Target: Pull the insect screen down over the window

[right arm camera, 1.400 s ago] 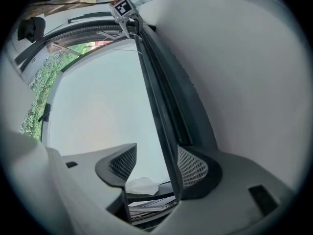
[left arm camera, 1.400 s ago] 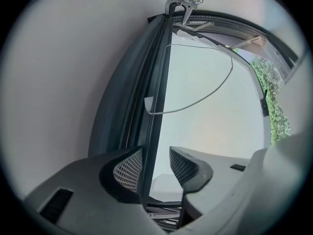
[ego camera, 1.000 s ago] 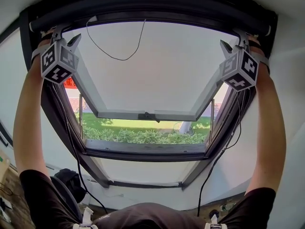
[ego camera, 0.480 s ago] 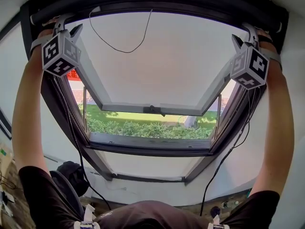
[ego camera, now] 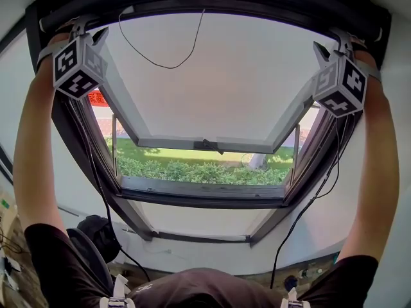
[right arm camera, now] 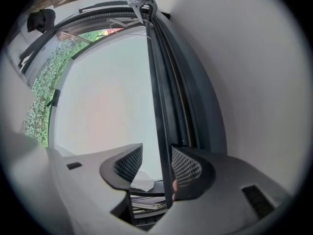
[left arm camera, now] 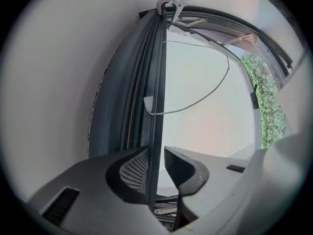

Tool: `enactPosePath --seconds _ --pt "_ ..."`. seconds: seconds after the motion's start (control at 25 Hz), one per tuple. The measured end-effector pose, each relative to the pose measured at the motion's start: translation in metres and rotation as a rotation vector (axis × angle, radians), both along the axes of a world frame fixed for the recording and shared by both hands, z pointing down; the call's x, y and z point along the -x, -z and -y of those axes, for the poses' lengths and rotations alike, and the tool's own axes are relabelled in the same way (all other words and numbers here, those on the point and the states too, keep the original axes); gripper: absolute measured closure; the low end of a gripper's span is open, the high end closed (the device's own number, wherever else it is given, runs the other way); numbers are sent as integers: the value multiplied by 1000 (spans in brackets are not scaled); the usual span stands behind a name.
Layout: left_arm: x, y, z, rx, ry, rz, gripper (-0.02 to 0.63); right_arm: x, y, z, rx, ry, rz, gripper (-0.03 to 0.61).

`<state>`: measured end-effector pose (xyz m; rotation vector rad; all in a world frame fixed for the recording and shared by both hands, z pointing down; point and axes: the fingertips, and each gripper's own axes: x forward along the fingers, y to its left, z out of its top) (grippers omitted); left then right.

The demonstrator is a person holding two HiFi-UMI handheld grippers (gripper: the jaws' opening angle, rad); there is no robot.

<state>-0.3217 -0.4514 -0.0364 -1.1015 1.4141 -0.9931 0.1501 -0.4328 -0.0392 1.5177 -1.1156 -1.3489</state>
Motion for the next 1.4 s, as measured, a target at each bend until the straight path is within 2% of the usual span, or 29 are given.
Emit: enactPosePath --seconds 0.16,0.24,0.28,0.36,0.4,0.48,0.52,0.56,0.64,0.68,0.76,0.8,0.88,0.96,1.04,1.28,1.4 --pt "-3 0 -2 -11 -5 -10 502 0 -5 0 13 -10 -9 356" --pt "0 -5 -2 13 2 -15 502 1 -10 1 40 -13 -11 356" --pt "1 -10 -2 31 5 -13 518 2 -15 1 57 -12 -13 375" --pt "0 -20 -2 56 2 -5 512 1 -24 1 78 -10 -27 367" --pt "0 -26 -2 65 -3 -3 522 1 -29 0 86 -7 -32 390" --pt "0 -38 -3 81 -15 -5 521 2 -40 -1 109 3 -29 380" --pt "0 -44 -4 88 -20 -7 522 2 -45 -1 124 12 -20 410" --pt "-1 -50 -4 93 -27 -9 502 1 -51 -1 139 19 -10 386" --pt "-3 -61 -6 105 -46 -14 526 2 -63 -1 170 31 1 403" --pt "-4 -66 -7 113 -55 -18 515 2 -69 -2 182 34 0 377" --pt "-5 -76 -7 125 -61 -16 529 2 -79 -2 193 36 -7 406" --pt "-6 -80 -8 128 -59 -11 530 1 -82 -3 195 36 -9 397" --pt "-7 -88 -7 135 -53 1 533 0 -86 -3 195 43 -2 456" --pt "-7 -95 -8 142 -47 13 534 -1 -89 -4 186 51 5 470" --pt "-5 -105 -8 162 -41 19 535 -1 -94 -4 187 55 8 518" --pt "-4 -128 -11 216 -26 31 548 1 -117 -6 201 44 -38 525" --pt "-4 -138 -10 228 -18 28 548 -2 -126 -9 214 52 -20 523"
